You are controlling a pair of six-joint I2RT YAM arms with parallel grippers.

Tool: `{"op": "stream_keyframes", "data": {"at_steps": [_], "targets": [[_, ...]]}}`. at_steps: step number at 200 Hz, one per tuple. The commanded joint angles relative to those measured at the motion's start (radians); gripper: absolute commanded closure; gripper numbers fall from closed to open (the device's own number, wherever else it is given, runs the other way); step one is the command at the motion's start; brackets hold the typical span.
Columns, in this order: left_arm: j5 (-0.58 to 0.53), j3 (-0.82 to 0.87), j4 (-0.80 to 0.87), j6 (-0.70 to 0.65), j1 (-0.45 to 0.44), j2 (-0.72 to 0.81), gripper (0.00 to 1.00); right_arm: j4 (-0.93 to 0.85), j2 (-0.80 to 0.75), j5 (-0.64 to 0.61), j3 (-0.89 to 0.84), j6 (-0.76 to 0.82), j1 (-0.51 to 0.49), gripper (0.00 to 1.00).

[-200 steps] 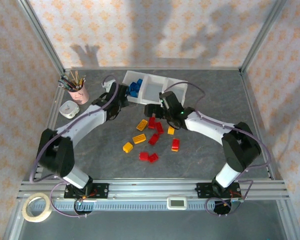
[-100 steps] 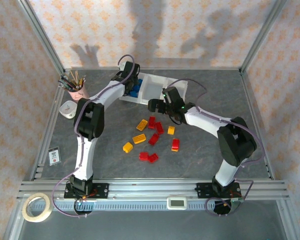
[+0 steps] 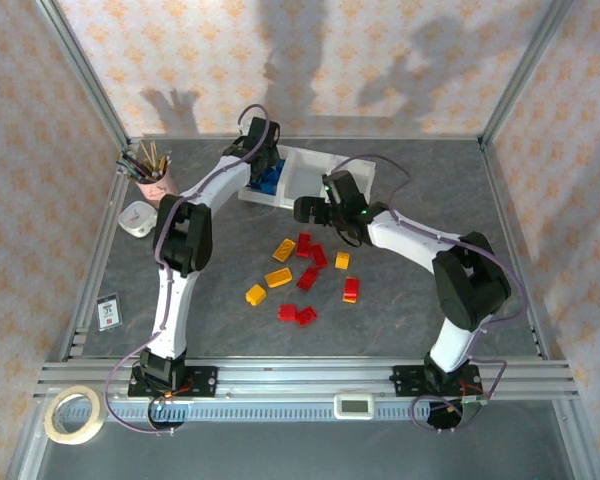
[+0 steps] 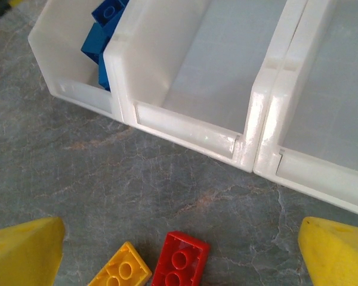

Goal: Sort the legos into containers by color
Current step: Place the lego in the container, then pick up the lego from the bottom-center of the table.

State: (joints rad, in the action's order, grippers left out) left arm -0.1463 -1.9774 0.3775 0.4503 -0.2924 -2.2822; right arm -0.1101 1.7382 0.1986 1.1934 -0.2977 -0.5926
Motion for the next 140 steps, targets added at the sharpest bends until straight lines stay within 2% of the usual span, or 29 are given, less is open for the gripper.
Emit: {"op": "stream_keyframes", "data": {"at_steps": [1, 73, 112, 140], "targets": [[0.060, 0.114, -0.020, -0.004, 0.002, 0.191, 0.39, -0.050, -0.049, 0.019, 0.019, 0.027, -0.002, 0.00], [0.205, 0.797, -0.185, 0.086, 0.001, 0.775, 0.34, -0.156, -0.097, -0.024, -0.002, 0.058, -0.098, 0.00], [0.192, 1.082, -0.136, 0.130, 0.003, 1.067, 0.28, -0.192, -0.074, -0.043, -0.002, 0.053, -0.198, 0.04], [0.164, 1.206, -0.061, 0.163, 0.003, 1.248, 0.20, -0.228, -0.049, -0.080, 0.014, -0.039, -0.296, 0.08]]}}
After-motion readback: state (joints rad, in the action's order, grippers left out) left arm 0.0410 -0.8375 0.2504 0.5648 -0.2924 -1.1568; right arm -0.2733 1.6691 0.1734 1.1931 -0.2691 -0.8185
